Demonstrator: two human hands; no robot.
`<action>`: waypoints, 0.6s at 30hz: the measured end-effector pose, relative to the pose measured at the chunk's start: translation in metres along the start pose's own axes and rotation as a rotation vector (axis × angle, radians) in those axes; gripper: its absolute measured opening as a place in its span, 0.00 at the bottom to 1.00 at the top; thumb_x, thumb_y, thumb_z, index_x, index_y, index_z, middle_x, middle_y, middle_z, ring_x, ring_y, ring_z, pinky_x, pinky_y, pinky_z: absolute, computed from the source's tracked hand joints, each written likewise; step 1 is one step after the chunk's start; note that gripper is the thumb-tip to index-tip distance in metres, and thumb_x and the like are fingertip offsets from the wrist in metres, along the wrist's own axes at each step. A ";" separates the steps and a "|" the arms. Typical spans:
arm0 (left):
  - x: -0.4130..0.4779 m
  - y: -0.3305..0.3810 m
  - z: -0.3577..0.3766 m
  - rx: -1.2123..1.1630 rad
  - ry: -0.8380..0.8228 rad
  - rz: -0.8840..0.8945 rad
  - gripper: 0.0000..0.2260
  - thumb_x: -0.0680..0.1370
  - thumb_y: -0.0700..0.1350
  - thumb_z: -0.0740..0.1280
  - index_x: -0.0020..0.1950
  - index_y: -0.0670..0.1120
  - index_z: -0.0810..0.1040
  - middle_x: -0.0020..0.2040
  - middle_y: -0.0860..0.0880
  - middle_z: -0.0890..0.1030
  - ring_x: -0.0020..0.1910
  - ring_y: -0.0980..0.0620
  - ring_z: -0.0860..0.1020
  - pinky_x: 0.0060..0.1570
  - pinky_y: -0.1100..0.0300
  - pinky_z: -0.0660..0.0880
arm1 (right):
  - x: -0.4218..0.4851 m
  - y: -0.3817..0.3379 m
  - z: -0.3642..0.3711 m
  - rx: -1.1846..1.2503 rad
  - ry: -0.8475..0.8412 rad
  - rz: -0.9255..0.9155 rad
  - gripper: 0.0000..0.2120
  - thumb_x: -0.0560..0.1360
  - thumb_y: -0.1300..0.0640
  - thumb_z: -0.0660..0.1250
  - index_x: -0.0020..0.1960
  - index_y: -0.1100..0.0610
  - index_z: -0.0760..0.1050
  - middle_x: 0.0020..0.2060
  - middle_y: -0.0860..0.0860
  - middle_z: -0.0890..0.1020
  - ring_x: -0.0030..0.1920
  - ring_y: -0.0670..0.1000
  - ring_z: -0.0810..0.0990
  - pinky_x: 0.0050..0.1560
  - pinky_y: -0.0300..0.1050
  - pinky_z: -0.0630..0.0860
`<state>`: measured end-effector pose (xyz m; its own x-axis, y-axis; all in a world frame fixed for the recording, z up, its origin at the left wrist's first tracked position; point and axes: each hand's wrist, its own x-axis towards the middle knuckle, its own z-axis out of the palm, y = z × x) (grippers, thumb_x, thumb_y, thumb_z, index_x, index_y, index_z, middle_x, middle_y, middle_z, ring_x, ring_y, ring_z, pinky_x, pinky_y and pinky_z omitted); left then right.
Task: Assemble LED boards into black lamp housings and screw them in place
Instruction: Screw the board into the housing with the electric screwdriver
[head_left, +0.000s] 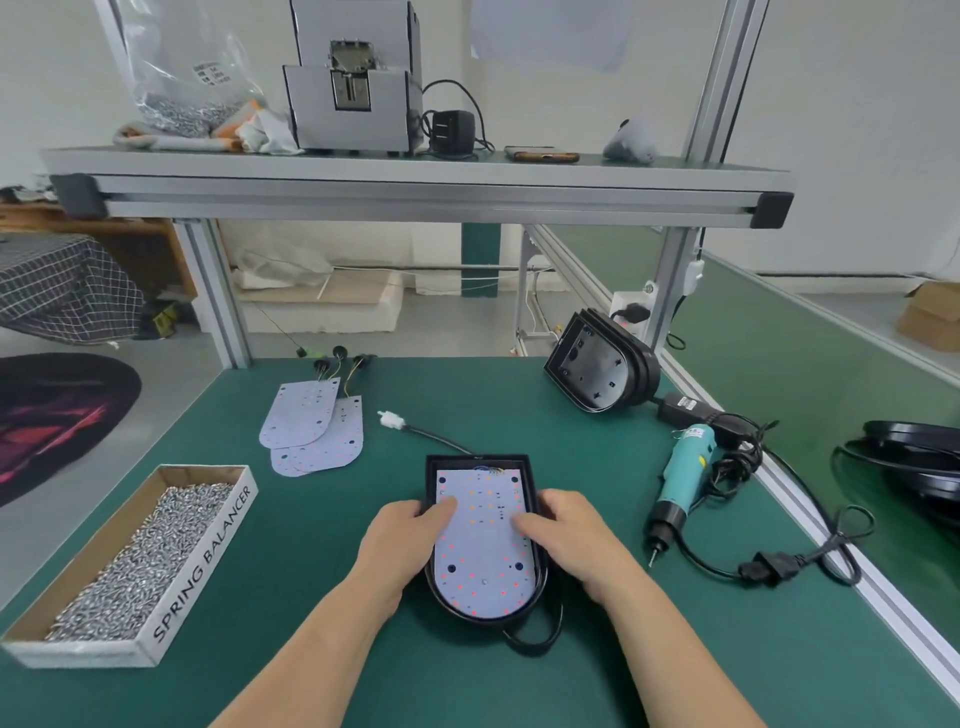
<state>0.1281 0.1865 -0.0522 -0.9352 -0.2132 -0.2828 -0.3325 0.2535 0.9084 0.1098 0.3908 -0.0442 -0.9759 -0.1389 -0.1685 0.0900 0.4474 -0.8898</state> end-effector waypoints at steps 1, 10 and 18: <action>-0.001 0.002 0.000 0.005 0.025 0.001 0.22 0.66 0.68 0.65 0.38 0.48 0.70 0.35 0.48 0.73 0.36 0.50 0.70 0.41 0.56 0.67 | 0.000 0.000 0.001 0.035 0.021 0.015 0.12 0.73 0.59 0.69 0.47 0.69 0.76 0.37 0.52 0.78 0.39 0.49 0.73 0.42 0.47 0.69; -0.006 -0.010 0.008 0.121 0.228 0.147 0.25 0.83 0.55 0.52 0.35 0.41 0.73 0.29 0.52 0.74 0.33 0.46 0.71 0.39 0.53 0.68 | -0.010 0.002 -0.003 0.226 0.238 -0.023 0.08 0.67 0.57 0.68 0.43 0.60 0.80 0.38 0.57 0.82 0.39 0.51 0.75 0.43 0.50 0.75; -0.008 -0.016 0.010 0.256 0.308 0.202 0.21 0.83 0.53 0.55 0.35 0.47 0.78 0.35 0.50 0.81 0.37 0.49 0.77 0.36 0.57 0.70 | -0.027 -0.006 -0.041 0.179 0.422 -0.208 0.07 0.72 0.56 0.69 0.49 0.49 0.82 0.41 0.55 0.84 0.37 0.46 0.75 0.43 0.52 0.78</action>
<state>0.1397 0.1932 -0.0674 -0.9176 -0.3962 0.0326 -0.2023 0.5359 0.8197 0.1270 0.4280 -0.0172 -0.9689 0.1765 0.1736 -0.1187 0.2844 -0.9513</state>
